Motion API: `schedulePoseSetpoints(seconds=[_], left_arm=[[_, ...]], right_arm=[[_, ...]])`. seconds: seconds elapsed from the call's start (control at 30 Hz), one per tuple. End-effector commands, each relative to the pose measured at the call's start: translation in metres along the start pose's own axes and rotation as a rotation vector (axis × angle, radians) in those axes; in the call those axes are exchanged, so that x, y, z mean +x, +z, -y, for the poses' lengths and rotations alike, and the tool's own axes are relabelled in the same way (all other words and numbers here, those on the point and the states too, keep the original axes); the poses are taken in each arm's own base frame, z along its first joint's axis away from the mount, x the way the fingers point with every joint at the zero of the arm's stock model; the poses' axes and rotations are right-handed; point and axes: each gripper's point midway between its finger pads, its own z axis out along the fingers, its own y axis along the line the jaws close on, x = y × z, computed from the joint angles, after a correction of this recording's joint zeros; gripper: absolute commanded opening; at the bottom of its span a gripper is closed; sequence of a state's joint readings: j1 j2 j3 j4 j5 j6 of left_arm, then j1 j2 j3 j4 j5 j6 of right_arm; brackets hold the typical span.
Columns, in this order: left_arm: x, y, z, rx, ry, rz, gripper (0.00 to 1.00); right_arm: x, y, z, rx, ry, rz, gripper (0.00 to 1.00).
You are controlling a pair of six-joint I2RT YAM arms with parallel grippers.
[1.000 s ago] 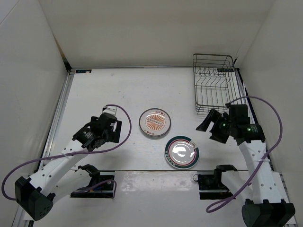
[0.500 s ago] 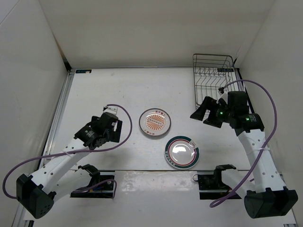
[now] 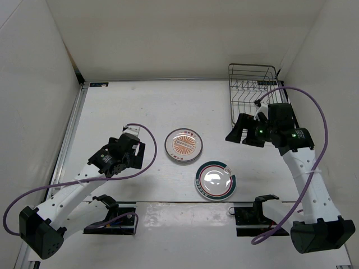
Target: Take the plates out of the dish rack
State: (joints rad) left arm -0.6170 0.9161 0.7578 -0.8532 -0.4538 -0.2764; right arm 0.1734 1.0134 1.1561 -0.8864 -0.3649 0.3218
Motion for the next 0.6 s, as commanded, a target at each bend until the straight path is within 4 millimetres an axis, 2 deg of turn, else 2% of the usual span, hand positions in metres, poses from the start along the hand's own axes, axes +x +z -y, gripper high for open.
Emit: schedulePoseSetpoints(seconds=[0.0,0.17,0.57], left_arm=[[-0.004,-0.003,0.004,0.028,0.001,0.010,1.00],[-0.004,-0.005,0.005,0.035,-0.006,0.003,1.00],[-0.003,-0.005,0.016,0.103,-0.013,0.014,1.00]], right_arm=[[0.017,0.007,0.007,-0.004,-0.017,-0.034,0.90],[0.027,0.017,0.011,-0.023,-0.003,-0.020,0.90],[0.036,-0.005,0.020,0.050,-0.033,0.036,0.90]])
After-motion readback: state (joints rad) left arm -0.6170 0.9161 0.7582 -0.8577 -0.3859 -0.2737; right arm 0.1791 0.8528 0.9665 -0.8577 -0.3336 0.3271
